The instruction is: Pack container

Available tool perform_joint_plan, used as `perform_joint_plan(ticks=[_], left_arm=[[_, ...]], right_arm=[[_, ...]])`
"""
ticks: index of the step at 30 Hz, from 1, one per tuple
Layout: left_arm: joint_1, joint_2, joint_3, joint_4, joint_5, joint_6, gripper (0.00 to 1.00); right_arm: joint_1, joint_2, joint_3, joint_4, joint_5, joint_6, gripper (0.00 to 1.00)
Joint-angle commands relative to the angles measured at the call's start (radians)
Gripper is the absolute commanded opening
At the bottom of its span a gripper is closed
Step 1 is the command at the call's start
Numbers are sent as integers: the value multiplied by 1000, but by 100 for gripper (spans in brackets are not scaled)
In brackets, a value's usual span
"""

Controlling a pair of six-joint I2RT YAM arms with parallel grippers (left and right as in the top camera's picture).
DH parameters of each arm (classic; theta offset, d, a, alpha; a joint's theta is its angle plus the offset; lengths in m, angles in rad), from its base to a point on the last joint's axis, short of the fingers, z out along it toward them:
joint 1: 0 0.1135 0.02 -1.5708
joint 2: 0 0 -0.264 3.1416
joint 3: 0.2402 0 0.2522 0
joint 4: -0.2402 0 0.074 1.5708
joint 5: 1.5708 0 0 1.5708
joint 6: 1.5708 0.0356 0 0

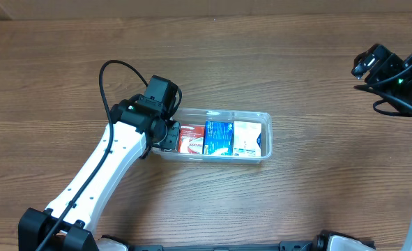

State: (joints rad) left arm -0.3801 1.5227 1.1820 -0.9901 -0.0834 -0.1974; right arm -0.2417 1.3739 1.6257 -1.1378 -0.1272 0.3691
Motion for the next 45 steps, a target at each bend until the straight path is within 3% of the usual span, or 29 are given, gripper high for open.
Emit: perform_joint_plan(ticks=[1,3,4,5,16,19,23,27,30,39,43,45], left_arm=[[-6,-6,0,12,-17,-5,56],[-6,-6,0,11,-10,-6,77],[-6,-6,0,11,-2,-6,95],[-6,-6,4,6,0,-10,100],[-6,-75,290,-216,2,-50,100],[11,-102,426,-341,-90,-91,100],[136,-157,621,-495,-186,-168,100],[302,-264,719,-547,-186,-177,100],[356,-372,720,-548,-186,-161,100],[354,-778,663,-566,-187,-84,100],[354,-978,489,-458,-171,-80,100],[354,-1061,323,-365,-89,-80,100]], right_arm=[[-3,-4,5,5,-2,-3,100],[-3,-4,5,5,-2,-3,100],[-3,-4,5,5,-2,-3,100],[-3,-4,5,5,-2,-3,100],[-3,-4,5,5,-2,-3,100],[-3,-4,5,5,-2,-3,100],[-3,-4,5,5,-2,-3,100],[-3,-4,5,5,-2,-3,100],[-3,-4,5,5,-2,-3,100],[-3,-4,5,5,-2,-3,100],[-3,-4,5,5,-2,-3,100],[-3,-4,5,5,-2,-3,100]])
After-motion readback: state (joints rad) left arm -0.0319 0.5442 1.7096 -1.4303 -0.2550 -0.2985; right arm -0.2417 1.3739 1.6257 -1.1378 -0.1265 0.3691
